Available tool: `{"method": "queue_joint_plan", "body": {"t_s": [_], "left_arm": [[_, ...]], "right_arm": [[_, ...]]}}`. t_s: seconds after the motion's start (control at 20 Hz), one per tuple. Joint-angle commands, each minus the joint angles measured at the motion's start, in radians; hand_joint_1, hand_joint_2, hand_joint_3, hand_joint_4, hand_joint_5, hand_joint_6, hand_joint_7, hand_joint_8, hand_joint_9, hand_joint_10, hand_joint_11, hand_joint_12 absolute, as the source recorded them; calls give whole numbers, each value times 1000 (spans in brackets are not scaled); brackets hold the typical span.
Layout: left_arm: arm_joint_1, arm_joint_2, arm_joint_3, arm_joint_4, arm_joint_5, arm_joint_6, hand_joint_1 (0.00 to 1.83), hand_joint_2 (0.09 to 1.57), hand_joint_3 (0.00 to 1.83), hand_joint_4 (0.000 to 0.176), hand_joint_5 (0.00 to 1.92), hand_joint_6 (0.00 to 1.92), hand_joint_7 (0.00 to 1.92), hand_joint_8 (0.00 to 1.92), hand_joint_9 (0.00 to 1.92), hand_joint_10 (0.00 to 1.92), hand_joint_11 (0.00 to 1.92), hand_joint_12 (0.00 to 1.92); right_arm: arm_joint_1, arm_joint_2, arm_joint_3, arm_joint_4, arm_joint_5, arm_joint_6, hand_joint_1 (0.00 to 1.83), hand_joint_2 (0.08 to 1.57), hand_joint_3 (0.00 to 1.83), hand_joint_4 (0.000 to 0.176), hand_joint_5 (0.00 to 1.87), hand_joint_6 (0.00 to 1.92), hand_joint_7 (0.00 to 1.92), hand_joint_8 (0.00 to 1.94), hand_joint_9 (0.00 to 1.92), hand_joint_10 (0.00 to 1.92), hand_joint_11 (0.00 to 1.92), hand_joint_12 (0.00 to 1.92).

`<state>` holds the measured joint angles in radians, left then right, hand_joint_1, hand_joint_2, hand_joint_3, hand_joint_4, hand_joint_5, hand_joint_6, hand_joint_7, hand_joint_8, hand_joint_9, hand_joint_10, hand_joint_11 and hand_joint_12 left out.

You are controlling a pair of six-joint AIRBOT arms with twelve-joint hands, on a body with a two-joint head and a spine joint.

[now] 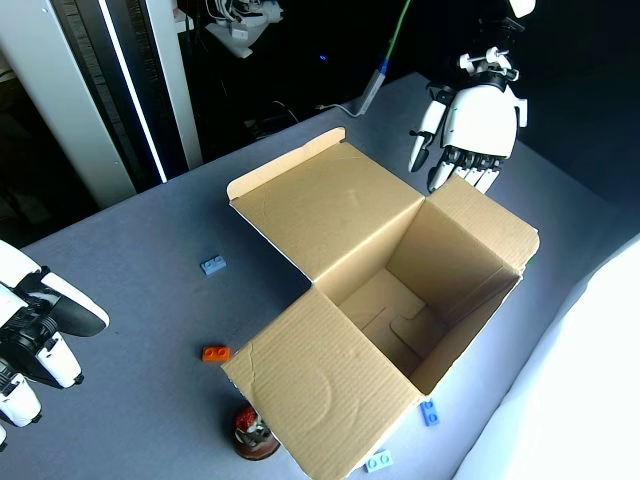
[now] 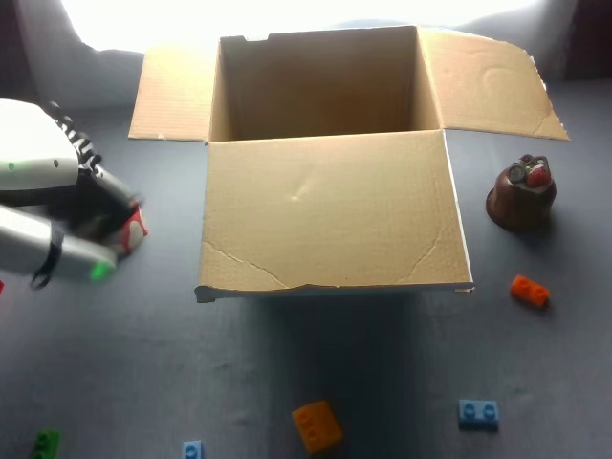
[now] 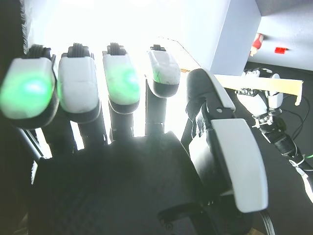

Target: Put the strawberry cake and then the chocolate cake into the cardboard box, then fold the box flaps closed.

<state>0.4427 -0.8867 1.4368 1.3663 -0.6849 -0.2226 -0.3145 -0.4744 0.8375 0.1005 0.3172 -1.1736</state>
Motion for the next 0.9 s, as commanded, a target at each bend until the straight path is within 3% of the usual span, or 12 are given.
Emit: {"method": "queue_joint_plan", "body": {"t_s": [0.0, 0.35, 0.55, 0.65, 0.7, 0.75, 0.85], "left_arm": [[-7, 6, 2, -61, -27, -4, 192, 1206, 11, 38, 223, 3, 203, 3, 250, 18, 0, 758], [-2, 9, -23, -23, -15, -2, 214, 1178, 0, 47, 221, 1, 226, 3, 283, 5, 0, 838], [-3, 14, -36, -23, -10, -14, 580, 1063, 0, 61, 185, 2, 213, 1, 255, 1, 0, 798], [-13, 14, -47, 2, 51, -21, 825, 1036, 0, 69, 149, 0, 181, 0, 227, 0, 0, 765], [-21, 13, -52, 27, 82, -34, 948, 1008, 0, 87, 127, 1, 170, 1, 219, 0, 0, 761], [-40, 9, -58, 90, 111, -91, 1037, 992, 0, 89, 119, 0, 154, 0, 203, 0, 0, 743], [-60, 7, -77, 132, 133, -115, 1120, 988, 0, 89, 103, 0, 135, 0, 183, 0, 0, 711]], "right_arm": [[16, 14, 2, 6, 112, -4, 90, 1231, 17, 0, 185, 50, 214, 4, 159, 149, 0, 832], [16, 14, 2, 6, 112, -4, 81, 1210, 0, 0, 206, 18, 224, 4, 179, 82, 0, 840], [16, 14, 2, 6, 112, -6, 161, 1152, 0, 0, 158, 0, 171, 1, 156, 51, 0, 711], [16, 14, 2, 6, 112, -6, 331, 1114, 0, 0, 169, 4, 189, 5, 173, 50, 0, 747], [16, 14, 2, 6, 112, -6, 491, 1101, 0, 0, 167, 3, 179, 2, 177, 50, 0, 756], [16, 14, 2, 6, 112, -6, 575, 1100, 0, 0, 144, 0, 166, 0, 159, 38, 0, 697], [17, 14, 1, 6, 112, -6, 684, 1098, 0, 0, 139, 0, 173, 4, 160, 37, 0, 682]]}}
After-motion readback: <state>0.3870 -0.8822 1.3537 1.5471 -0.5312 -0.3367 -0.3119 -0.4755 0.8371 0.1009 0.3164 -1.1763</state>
